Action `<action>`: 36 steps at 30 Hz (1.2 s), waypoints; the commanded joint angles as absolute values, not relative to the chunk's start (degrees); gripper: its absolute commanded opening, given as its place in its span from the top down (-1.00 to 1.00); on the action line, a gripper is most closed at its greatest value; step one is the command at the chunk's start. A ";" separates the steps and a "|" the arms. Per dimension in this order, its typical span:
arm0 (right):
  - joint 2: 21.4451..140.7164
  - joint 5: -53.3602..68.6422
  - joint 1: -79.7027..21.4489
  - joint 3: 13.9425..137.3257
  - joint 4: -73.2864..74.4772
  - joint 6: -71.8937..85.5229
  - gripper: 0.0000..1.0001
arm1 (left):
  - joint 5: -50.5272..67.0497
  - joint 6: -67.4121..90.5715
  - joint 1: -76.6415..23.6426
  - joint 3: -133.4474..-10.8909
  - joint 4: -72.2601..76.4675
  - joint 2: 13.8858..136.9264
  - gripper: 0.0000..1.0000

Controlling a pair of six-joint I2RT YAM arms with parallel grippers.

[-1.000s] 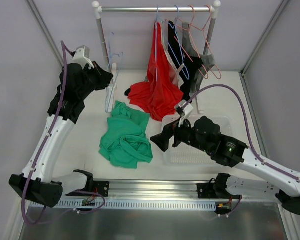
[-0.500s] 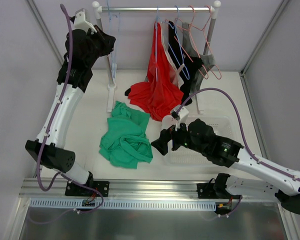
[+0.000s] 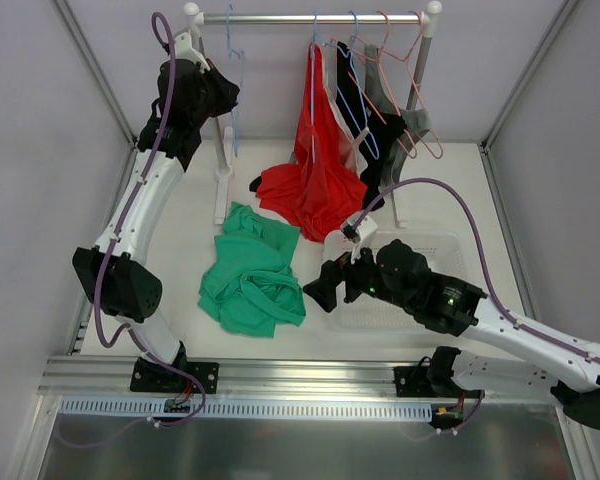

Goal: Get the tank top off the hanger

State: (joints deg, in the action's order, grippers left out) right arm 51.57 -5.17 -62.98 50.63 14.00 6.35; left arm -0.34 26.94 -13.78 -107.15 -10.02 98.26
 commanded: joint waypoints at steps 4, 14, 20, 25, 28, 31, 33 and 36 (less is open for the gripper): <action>54.57 -5.19 -62.93 49.66 9.32 4.75 -0.99 | -0.70 27.60 -13.27 -105.03 -7.47 93.79 0.41; 69.68 -2.64 -62.67 59.14 9.49 -1.30 -0.99 | -3.77 25.05 -12.66 -95.55 -8.00 78.60 -0.97; 86.09 -4.39 -62.75 71.51 12.13 -5.18 -0.99 | -14.66 22.68 -12.66 -79.04 -10.54 56.98 -0.97; 99.82 -7.20 -62.67 83.30 15.11 -9.66 -0.99 | -18.89 22.15 -12.66 -68.84 -19.76 41.59 -0.97; 108.79 -10.01 -62.84 91.39 18.54 -9.15 -0.99 | -17.06 22.76 -12.66 -62.61 -25.13 31.93 -0.97; 115.91 -11.34 -62.93 95.44 20.56 -5.99 -0.99 | -13.37 21.54 -12.66 -58.38 -29.60 24.19 -0.97; 120.56 -11.51 -63.02 96.50 21.88 -4.14 -0.99 | -11.87 20.31 -12.66 -57.48 -33.03 21.02 -0.97; 125.75 -11.24 -63.81 97.82 24.25 -0.36 -0.99 | -11.42 18.11 -12.66 -52.06 -37.17 17.50 -0.97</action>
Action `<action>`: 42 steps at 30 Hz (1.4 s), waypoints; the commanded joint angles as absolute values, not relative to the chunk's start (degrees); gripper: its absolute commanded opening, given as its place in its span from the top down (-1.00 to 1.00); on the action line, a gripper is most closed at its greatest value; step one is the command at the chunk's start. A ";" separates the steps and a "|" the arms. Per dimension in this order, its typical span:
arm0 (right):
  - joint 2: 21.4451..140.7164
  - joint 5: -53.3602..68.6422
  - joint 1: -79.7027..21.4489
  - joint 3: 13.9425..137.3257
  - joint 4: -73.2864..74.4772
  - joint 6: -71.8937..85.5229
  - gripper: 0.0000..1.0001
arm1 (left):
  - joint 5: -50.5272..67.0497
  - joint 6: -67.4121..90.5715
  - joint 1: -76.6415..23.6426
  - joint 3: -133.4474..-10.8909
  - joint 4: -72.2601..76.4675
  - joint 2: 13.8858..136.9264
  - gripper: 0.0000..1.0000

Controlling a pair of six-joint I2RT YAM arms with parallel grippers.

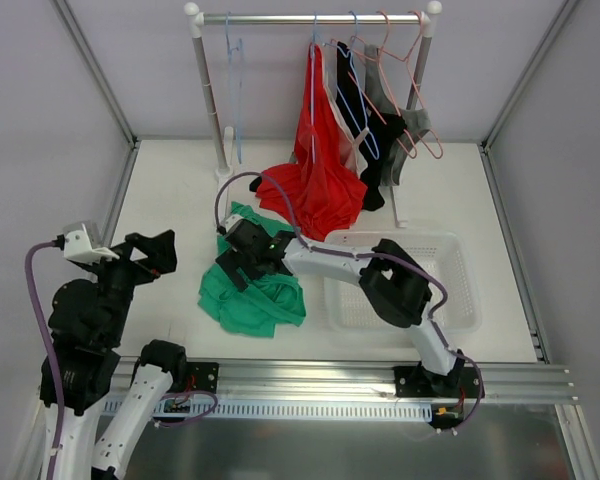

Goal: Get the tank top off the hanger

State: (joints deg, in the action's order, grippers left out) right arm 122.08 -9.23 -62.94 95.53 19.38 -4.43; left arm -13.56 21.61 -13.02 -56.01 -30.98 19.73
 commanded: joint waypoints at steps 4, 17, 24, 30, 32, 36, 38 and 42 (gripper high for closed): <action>128.76 -12.48 -65.12 95.99 25.14 3.86 -0.90 | -12.92 16.35 -12.57 -45.80 -39.28 12.75 -0.97; 100.42 -13.01 -66.36 83.67 17.49 1.67 1.00 | -13.36 15.91 -12.57 -43.95 -39.20 7.91 -0.97; 82.13 -15.28 -66.09 84.89 19.77 -2.98 0.99 | -13.18 16.17 -12.57 -43.77 -39.20 7.65 -0.97; 73.05 -21.33 -65.13 90.96 26.79 -9.03 0.99 | -13.45 16.35 -12.66 -43.77 -39.11 7.38 -0.97; 69.89 -23.89 -64.69 92.81 29.53 -10.28 0.99 | -13.53 16.35 -12.57 -43.77 -39.11 7.47 -0.97; 63.21 -26.01 -62.58 93.25 31.81 -12.04 0.99 | -13.62 16.52 -12.57 -43.59 -39.11 7.38 -0.97; 60.31 -25.84 -60.91 95.17 33.31 -13.00 0.99 | -13.62 16.52 -12.66 -43.68 -39.11 7.64 -0.97; 60.64 -27.32 -60.21 105.88 39.19 -16.08 0.99 | -13.54 16.52 -12.66 -43.68 -39.11 8.09 -0.97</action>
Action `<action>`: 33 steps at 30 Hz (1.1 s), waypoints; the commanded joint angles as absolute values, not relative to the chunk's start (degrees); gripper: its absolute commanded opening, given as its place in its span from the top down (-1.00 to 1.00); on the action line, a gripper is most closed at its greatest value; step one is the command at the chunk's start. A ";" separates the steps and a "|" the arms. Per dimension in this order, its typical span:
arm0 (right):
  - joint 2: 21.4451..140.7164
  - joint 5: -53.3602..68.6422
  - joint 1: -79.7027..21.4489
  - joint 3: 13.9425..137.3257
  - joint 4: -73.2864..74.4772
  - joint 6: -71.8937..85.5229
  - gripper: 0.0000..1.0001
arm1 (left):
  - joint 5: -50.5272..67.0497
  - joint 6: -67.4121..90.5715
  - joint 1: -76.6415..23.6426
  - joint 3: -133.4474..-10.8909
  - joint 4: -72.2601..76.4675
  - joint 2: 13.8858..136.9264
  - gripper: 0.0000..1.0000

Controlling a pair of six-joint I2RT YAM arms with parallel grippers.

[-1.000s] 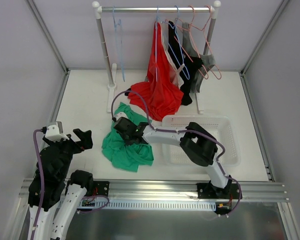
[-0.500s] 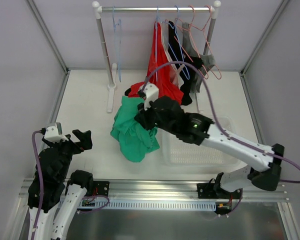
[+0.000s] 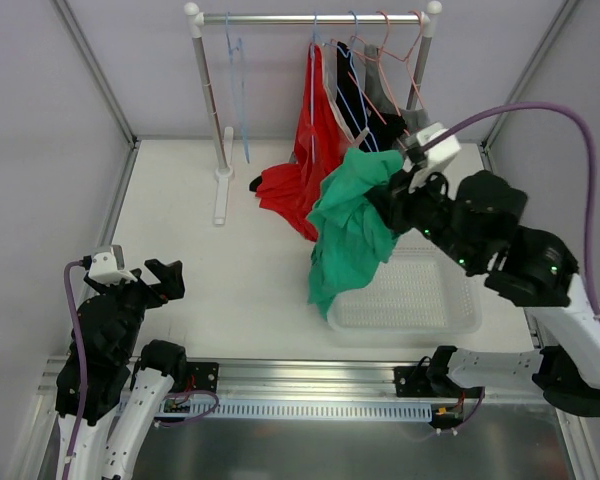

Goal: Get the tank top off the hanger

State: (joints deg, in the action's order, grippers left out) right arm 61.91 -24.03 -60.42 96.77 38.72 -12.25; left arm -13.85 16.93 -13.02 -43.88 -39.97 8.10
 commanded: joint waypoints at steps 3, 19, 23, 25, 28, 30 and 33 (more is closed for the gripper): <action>61.78 -30.13 -60.21 114.04 42.01 -18.54 0.99 | -13.54 16.52 -12.57 -43.68 -39.20 7.91 -0.97; 54.33 -38.25 -53.54 93.63 40.17 -17.33 0.99 | -13.10 16.61 -12.66 -43.42 -39.11 7.56 -0.97; 51.69 -24.03 -43.96 77.83 35.00 -10.03 0.99 | -12.83 16.52 -12.66 -43.51 -39.11 7.65 -0.97; 50.63 -21.19 -41.31 73.32 31.39 -7.05 0.99 | -12.74 16.52 -12.66 -43.51 -39.11 7.65 -0.97; 48.78 -15.14 -41.22 65.50 26.12 -3.97 1.00 | -12.83 16.52 -12.66 -43.51 -39.11 7.65 -0.97; 48.43 -10.30 -41.22 60.15 21.82 -0.80 0.99 | -12.83 16.52 -12.66 -43.51 -39.02 7.73 -0.97; 48.08 -8.35 -41.22 56.26 18.56 2.45 0.99 | -12.83 16.52 -12.66 -43.51 -39.11 8.00 -0.97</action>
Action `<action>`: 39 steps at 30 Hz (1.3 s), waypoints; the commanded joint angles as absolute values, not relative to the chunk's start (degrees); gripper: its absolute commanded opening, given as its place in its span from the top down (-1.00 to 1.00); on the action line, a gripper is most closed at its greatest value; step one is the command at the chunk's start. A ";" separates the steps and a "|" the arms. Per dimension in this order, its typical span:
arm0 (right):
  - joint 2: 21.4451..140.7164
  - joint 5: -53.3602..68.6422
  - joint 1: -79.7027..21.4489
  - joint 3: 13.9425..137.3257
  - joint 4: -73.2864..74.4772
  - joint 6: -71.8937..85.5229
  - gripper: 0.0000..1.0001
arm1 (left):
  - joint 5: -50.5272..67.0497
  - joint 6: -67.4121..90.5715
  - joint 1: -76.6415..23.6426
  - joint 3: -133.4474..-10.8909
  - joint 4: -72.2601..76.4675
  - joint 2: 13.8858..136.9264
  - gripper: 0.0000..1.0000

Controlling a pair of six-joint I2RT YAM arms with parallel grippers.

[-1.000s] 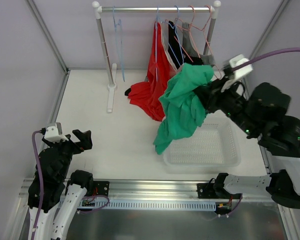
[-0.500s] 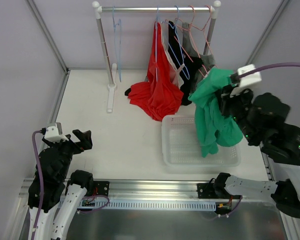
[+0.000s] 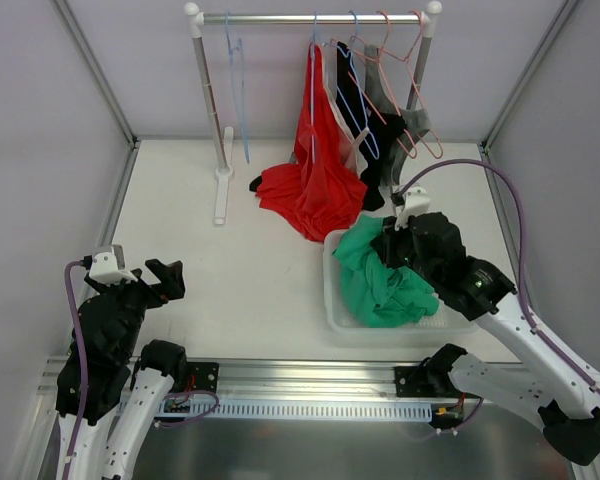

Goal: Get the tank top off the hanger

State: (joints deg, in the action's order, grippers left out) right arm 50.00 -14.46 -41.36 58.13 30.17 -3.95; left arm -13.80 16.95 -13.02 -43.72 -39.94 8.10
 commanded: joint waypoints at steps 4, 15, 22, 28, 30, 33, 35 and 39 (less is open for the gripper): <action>49.12 -9.76 -41.22 51.43 17.05 4.48 0.99 | -12.75 16.52 -12.66 -43.50 -39.02 8.17 -0.97; 60.11 -15.46 -41.05 39.65 13.71 12.64 0.99 | -11.26 21.18 -12.66 -44.56 -38.76 8.79 -0.97; 62.14 -14.24 -40.25 36.65 14.14 14.68 0.36 | -1.26 21.80 -12.66 -48.85 -37.71 13.26 -0.97; 53.54 -19.15 -40.25 43.84 23.53 11.96 -0.64 | 6.85 21.18 -12.66 -62.56 -37.62 25.56 -0.97; 49.94 -20.65 -40.34 46.48 26.70 9.94 -0.83 | 10.71 21.44 -12.66 -68.08 -37.36 31.01 -0.97; 46.86 -24.25 -40.25 51.41 33.29 7.39 -0.95 | 16.06 21.53 -12.74 -75.29 -36.74 39.18 -0.97; 43.25 -26.10 -40.25 53.61 36.73 6.51 -0.97 | 17.05 21.71 -13.01 -78.82 -36.65 45.40 -0.97; 36.40 -24.44 -40.17 54.49 38.85 5.10 -0.99 | 14.08 21.10 -17.91 -90.50 -36.83 54.91 -0.97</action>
